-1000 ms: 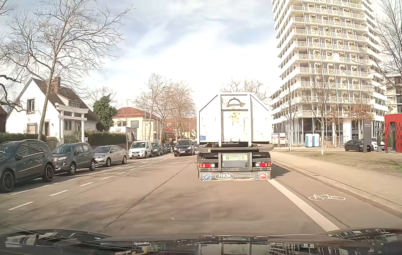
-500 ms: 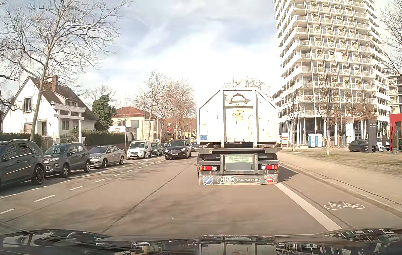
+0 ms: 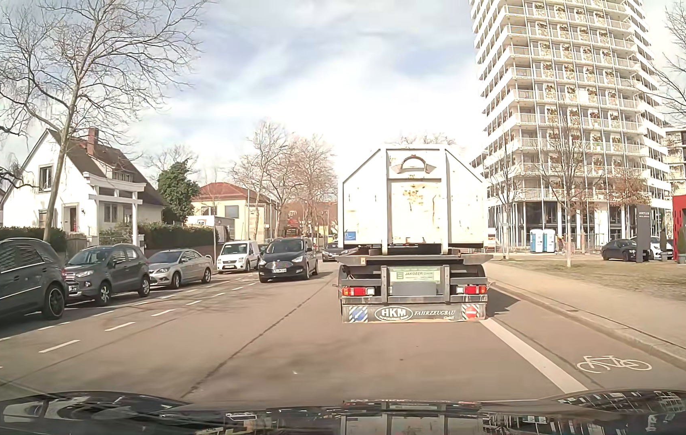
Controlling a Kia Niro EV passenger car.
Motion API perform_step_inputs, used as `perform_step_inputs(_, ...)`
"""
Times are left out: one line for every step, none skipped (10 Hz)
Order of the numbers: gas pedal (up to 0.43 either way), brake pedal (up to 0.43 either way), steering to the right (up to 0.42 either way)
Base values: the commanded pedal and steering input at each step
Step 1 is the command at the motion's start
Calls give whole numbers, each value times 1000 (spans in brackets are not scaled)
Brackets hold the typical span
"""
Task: Follow the waypoints while adhering to traffic rules and regulations
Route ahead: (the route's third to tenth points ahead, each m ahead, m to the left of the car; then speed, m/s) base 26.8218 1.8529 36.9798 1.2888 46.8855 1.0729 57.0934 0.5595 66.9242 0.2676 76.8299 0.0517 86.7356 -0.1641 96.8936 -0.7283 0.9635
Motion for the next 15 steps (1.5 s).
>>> perform_step_inputs(0,177,-62)
perform_step_inputs(0,183,-76)
perform_step_inputs(0,177,-89)
perform_step_inputs(0,177,-101)
perform_step_inputs(0,177,-117)
perform_step_inputs(0,177,-129)
perform_step_inputs(0,171,-136)
perform_step_inputs(0,177,-139)
perform_step_inputs(0,177,-139)
perform_step_inputs(0,177,-139)
perform_step_inputs(0,177,-138)
perform_step_inputs(0,177,-136)
perform_step_inputs(0,183,-136)
perform_step_inputs(0,189,-135)
perform_step_inputs(0,201,-135)
